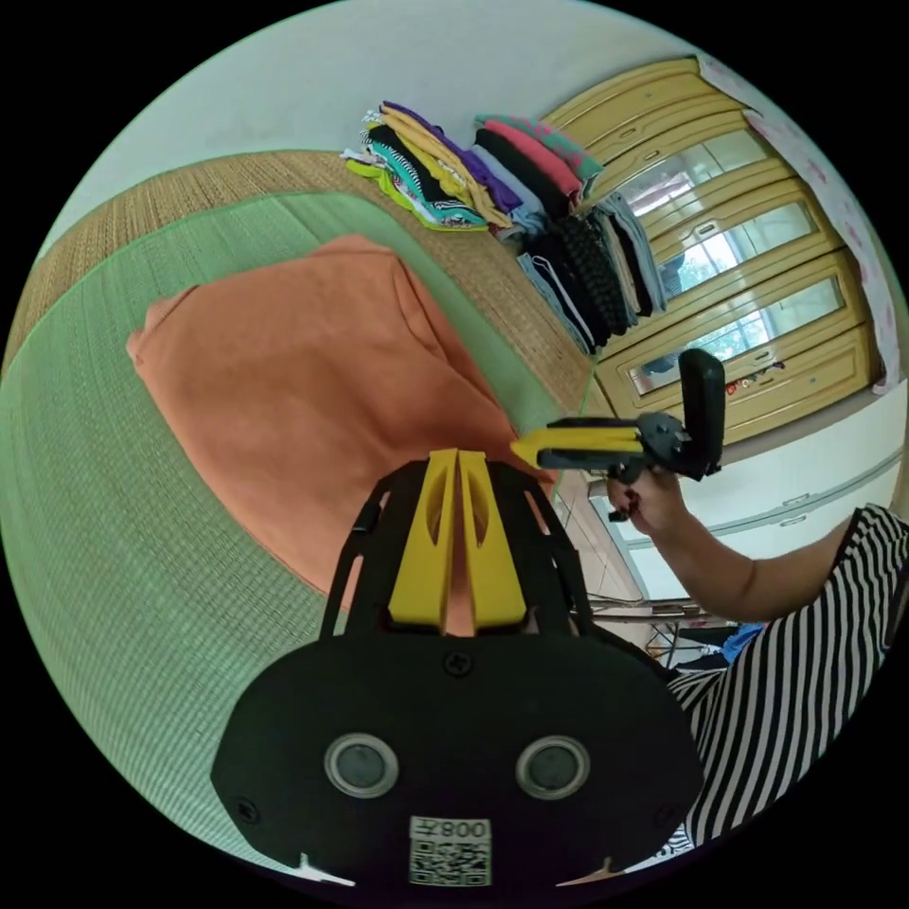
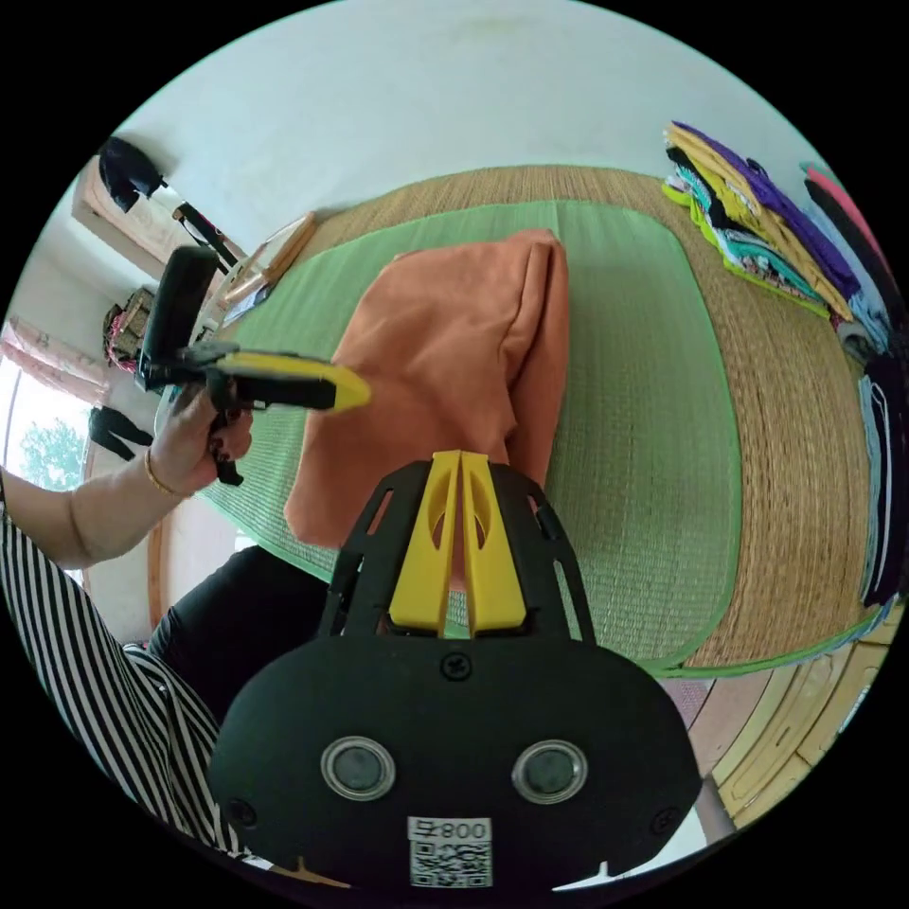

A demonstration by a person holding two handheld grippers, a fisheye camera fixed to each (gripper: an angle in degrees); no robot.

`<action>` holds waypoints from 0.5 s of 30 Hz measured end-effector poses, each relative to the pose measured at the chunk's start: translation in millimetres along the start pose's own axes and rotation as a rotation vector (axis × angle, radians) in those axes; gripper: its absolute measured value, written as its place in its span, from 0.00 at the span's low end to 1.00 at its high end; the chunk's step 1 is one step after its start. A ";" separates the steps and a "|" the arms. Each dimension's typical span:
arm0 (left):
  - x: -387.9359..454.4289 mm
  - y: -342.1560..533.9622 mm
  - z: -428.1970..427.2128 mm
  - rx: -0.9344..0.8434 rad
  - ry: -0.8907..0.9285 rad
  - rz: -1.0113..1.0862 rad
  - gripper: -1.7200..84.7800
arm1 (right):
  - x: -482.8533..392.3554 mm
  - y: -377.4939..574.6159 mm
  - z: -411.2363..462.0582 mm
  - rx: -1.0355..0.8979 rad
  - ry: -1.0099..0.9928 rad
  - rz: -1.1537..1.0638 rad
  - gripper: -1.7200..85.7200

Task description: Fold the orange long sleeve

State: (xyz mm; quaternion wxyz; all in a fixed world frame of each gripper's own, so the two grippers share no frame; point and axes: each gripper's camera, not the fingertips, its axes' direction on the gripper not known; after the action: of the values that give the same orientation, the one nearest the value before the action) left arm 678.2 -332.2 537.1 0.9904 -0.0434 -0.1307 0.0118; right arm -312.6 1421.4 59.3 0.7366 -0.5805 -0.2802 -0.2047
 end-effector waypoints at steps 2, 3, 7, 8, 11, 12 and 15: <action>-4.2 20.6 16.6 -0.034 0.000 0.000 0.02 | -23.2 -34.3 -2.3 0.035 0.004 -0.044 0.02; -6.6 25.0 22.3 -0.036 -0.008 0.000 0.02 | -26.9 -44.4 1.2 0.034 0.009 -0.049 0.02; -33.5 38.3 49.2 -0.011 0.054 -0.045 0.02 | -37.6 -95.5 68.0 -0.132 0.077 -0.072 0.02; -37.2 40.5 52.0 -0.014 0.056 -0.044 0.02 | -43.2 -98.8 68.2 -0.129 0.068 -0.072 0.02; -39.1 55.5 49.0 0.012 0.031 -0.005 0.02 | -64.0 -102.1 45.3 -0.104 0.063 -0.076 0.02; -40.6 60.2 49.0 0.018 0.030 -0.002 0.02 | -69.7 -103.0 38.3 -0.087 0.060 -0.082 0.02; -57.0 85.2 60.9 0.039 0.036 -0.021 0.02 | -99.6 -120.5 12.3 0.007 0.080 -0.115 0.02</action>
State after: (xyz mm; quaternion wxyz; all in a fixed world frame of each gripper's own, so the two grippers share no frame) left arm 606.3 -244.3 573.4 0.9933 -0.0231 -0.1130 0.0033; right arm -465.9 1401.9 85.9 0.7361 -0.5523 -0.2840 -0.2690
